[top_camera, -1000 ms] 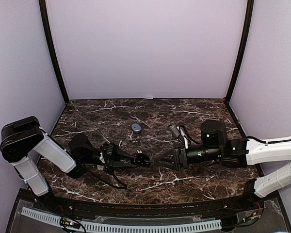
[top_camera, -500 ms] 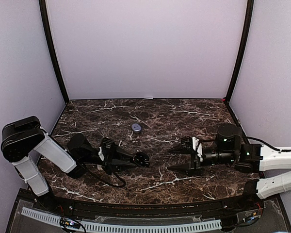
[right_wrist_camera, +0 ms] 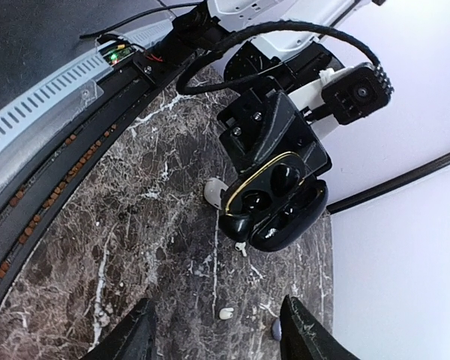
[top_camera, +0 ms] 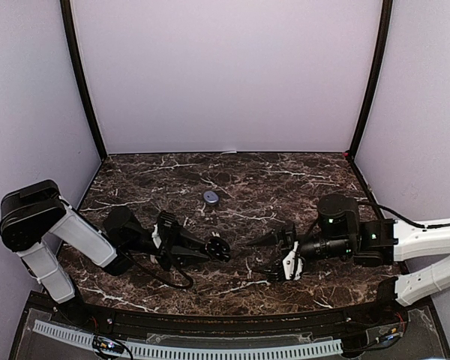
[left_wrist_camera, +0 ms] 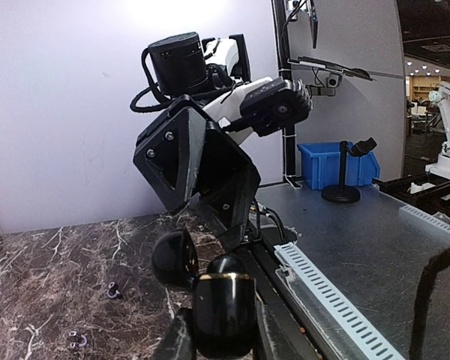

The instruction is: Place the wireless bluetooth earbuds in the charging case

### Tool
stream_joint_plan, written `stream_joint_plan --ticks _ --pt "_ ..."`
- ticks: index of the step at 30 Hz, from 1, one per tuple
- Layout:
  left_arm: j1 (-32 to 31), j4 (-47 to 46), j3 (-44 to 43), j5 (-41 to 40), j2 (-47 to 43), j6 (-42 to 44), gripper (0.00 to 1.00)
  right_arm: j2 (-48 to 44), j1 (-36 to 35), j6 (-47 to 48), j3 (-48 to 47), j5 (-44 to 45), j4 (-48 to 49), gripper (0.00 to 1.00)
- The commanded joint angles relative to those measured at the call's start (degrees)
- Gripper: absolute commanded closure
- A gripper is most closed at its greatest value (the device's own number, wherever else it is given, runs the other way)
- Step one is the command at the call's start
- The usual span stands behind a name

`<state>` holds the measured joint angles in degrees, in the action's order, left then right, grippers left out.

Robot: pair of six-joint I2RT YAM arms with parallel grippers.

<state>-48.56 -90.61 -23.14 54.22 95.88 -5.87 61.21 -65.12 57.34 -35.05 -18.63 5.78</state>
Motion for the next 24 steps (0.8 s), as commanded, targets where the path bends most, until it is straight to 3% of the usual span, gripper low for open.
stream_joint_plan --ticks 1,6,24 --pt "-0.31 4.62 -0.71 -0.06 -3.46 -1.06 1.0 0.12 -1.36 8.12 -0.24 3.93 4.4 0.44" --pt "-0.31 10.58 -1.93 -0.64 -4.96 -0.38 1.0 0.56 -1.58 9.92 0.57 3.68 8.7 0.45" --pt "-0.31 10.3 -1.82 -0.34 -5.44 -0.33 1.0 7.61 -3.07 16.09 1.29 5.21 19.42 0.43"
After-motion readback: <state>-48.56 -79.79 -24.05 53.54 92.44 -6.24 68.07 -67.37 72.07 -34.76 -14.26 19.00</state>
